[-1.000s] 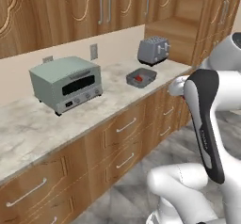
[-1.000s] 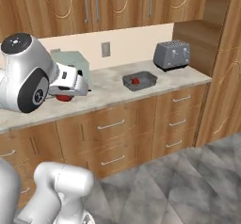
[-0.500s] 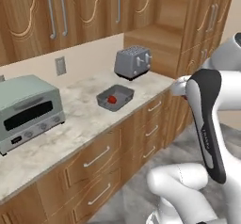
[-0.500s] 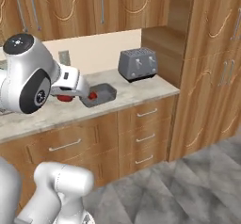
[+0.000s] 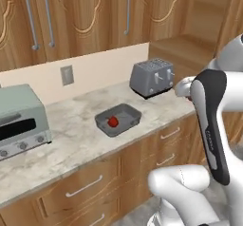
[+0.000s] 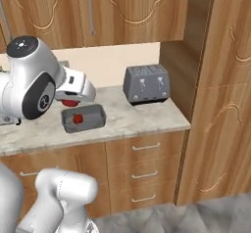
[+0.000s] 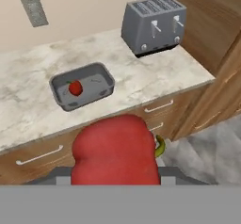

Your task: Take the bell pepper and bell pepper out of the freezer and place them in the tupperware container on the counter. Then put the tupperware containing the vegetables back in the freezer.

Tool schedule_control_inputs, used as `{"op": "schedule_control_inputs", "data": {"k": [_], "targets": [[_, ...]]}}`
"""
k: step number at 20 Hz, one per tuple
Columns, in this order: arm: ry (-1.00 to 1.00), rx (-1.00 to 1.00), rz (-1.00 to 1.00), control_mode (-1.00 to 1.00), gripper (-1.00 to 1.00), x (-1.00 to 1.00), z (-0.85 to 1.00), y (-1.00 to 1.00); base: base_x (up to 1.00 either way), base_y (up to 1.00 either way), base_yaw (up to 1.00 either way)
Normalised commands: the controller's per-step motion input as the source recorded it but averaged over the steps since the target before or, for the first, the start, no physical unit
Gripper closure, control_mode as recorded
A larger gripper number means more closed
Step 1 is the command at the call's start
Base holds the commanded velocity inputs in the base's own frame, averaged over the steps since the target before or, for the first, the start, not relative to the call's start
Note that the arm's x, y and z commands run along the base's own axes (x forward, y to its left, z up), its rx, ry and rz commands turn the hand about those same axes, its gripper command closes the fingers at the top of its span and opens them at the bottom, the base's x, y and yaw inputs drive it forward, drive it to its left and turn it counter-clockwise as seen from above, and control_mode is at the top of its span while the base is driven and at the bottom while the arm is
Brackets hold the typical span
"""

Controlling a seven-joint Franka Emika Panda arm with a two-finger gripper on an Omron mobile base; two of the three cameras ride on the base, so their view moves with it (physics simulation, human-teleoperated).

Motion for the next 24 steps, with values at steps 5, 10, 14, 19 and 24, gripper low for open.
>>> {"op": "schedule_control_inputs", "data": {"k": [5,10,14,19,24], "targets": [[0.00,0.00,0.00,1.00,1.00,0.00,0.00,0.00,0.63,-0.51,0.63],[0.00,0.00,0.00,1.00,1.00,0.00,0.00,0.00,0.56,-0.37,0.58],[0.05,0.01,0.06,-1.00,1.00,0.14,-0.21,-0.03,0.45,-0.08,0.31],[0.13,0.02,0.04,-1.00,1.00,0.65,-0.97,-0.28,0.00,0.00,0.00],[0.07,0.00,0.00,-1.00,1.00,0.94,-1.00,-0.03,0.00,0.00,0.00]]}}
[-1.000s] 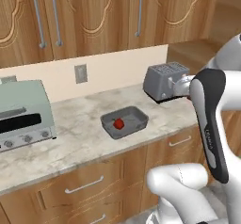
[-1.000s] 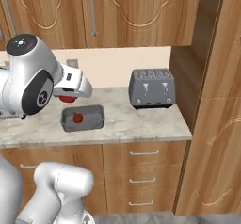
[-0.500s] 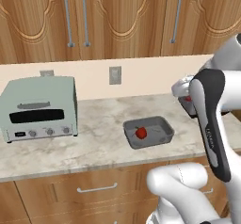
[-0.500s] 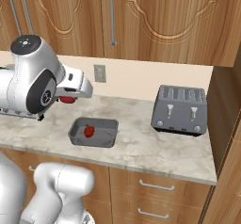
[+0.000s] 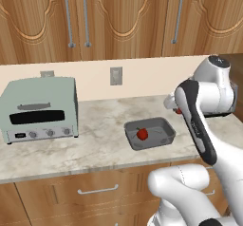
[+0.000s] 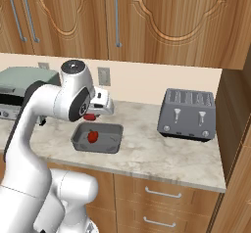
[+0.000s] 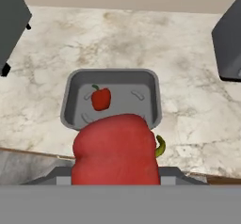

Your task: Take the bell pepper and bell pepper out of the freezer and place them in the tupperware container on the counter. Then put the tupperware containing the vegetables back in the freezer.

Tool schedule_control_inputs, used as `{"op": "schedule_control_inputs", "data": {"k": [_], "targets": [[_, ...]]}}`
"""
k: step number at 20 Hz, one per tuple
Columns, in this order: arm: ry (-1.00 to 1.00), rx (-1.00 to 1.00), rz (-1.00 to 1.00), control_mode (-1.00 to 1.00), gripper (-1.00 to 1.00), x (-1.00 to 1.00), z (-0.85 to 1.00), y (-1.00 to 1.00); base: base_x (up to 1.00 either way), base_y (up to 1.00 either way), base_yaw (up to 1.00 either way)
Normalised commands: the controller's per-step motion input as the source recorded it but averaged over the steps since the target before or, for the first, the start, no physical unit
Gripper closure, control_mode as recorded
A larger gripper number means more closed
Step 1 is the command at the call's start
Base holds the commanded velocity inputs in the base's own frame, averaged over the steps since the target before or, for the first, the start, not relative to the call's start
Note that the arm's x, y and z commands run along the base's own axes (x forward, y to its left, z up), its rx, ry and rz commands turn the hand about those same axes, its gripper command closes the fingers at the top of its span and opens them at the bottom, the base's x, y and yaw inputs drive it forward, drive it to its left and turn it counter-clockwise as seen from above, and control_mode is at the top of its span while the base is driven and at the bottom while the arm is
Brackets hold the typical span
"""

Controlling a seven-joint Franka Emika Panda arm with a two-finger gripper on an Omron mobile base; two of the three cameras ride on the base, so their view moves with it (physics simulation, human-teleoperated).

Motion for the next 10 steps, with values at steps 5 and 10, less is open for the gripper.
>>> {"op": "schedule_control_inputs", "data": {"k": [5,10], "targets": [[0.01,0.00,0.00,-1.00,1.00,0.94,-1.00,0.00,0.00,0.00,0.00],[0.03,0.00,0.00,-1.00,1.00,0.80,-1.00,0.00,0.00,0.00,0.00]]}}
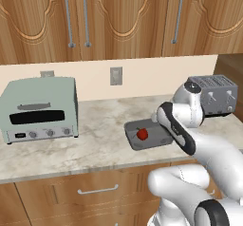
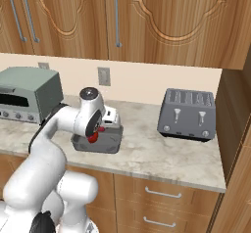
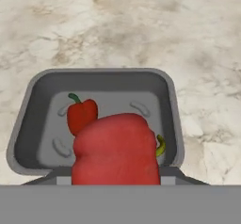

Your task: Take the bell pepper and bell pepper out of the freezer and place them in the tupperware container on the counter. Then put the tupperware containing the vegetables back in the freezer.

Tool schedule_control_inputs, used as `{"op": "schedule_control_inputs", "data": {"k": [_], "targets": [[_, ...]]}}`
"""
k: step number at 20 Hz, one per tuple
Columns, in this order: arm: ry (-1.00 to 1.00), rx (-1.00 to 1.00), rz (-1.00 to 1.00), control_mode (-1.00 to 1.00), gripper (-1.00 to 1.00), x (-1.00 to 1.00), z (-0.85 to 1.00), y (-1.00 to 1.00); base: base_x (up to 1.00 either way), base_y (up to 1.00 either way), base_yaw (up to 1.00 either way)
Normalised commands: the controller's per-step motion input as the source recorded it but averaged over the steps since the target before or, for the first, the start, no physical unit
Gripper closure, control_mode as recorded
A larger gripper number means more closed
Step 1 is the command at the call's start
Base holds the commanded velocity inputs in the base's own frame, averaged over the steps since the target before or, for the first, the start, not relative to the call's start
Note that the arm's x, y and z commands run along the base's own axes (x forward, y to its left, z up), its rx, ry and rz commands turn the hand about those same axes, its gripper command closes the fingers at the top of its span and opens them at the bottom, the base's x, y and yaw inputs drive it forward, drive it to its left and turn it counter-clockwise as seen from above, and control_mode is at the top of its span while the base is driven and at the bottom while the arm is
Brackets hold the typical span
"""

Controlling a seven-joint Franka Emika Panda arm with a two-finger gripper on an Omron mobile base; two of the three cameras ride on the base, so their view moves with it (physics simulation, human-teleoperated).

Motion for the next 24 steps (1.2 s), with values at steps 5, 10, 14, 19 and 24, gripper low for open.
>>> {"op": "schedule_control_inputs", "data": {"k": [5,10,14,19,24], "targets": [[0.04,0.00,0.00,-1.00,1.00,0.63,-0.84,0.00,0.00,0.00,0.00],[0.06,0.00,0.00,-1.00,1.00,0.56,-0.44,0.00,0.00,0.00,0.00],[0.04,0.00,0.00,-1.00,1.00,0.44,-0.12,0.00,0.00,0.00,0.00],[0.07,0.00,0.00,-1.00,1.00,0.22,-0.21,0.11,0.00,0.00,0.00],[0.02,0.00,0.00,-1.00,-1.00,-0.01,-0.20,0.24,0.00,0.00,0.00]]}}
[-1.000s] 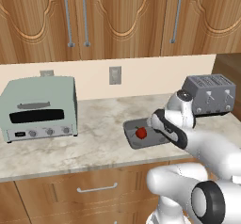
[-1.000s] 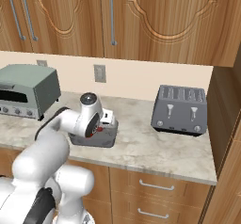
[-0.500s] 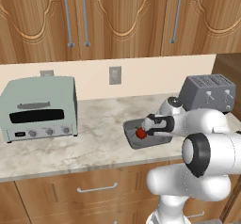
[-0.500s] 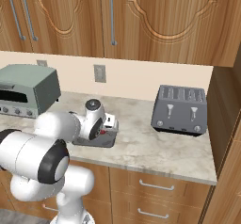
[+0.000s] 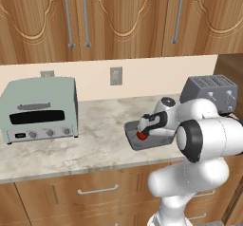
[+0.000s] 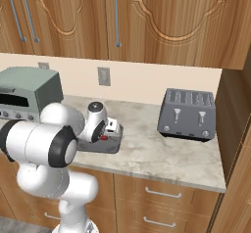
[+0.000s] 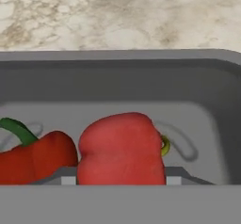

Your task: Take the bell pepper and bell pepper out of the freezer and place them in the tupperware container on the counter. Then put the tupperware containing the vegetables back in the freezer.

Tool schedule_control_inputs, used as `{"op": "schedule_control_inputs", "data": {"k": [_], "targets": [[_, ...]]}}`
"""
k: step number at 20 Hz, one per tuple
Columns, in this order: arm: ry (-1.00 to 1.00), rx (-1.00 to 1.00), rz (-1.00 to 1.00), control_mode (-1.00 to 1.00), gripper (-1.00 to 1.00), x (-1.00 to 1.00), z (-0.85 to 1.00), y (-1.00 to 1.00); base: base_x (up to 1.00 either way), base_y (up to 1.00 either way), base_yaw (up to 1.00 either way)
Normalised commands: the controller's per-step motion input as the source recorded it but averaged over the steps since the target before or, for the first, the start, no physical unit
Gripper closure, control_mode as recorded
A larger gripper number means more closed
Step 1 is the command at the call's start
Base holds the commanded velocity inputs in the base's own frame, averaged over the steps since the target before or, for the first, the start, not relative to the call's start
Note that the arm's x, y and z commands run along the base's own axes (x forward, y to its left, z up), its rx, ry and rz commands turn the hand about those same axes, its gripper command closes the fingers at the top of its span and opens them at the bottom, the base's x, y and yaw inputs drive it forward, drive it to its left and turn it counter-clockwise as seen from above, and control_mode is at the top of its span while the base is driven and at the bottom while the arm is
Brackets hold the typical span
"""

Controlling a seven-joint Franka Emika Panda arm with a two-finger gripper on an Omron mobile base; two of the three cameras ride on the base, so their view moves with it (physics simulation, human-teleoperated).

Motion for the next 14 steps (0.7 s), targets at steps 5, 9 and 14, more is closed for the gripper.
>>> {"op": "schedule_control_inputs", "data": {"k": [5,9,14], "targets": [[-0.02,0.00,-0.01,-1.00,-1.00,-0.20,0.00,-0.05,0.00,0.00,0.00],[-0.02,0.00,-0.04,-1.00,-1.00,-0.22,0.26,-0.17,0.00,0.00,0.00],[-0.10,0.00,-0.04,-1.00,-1.00,-0.12,0.75,-0.58,0.00,0.00,0.00]]}}
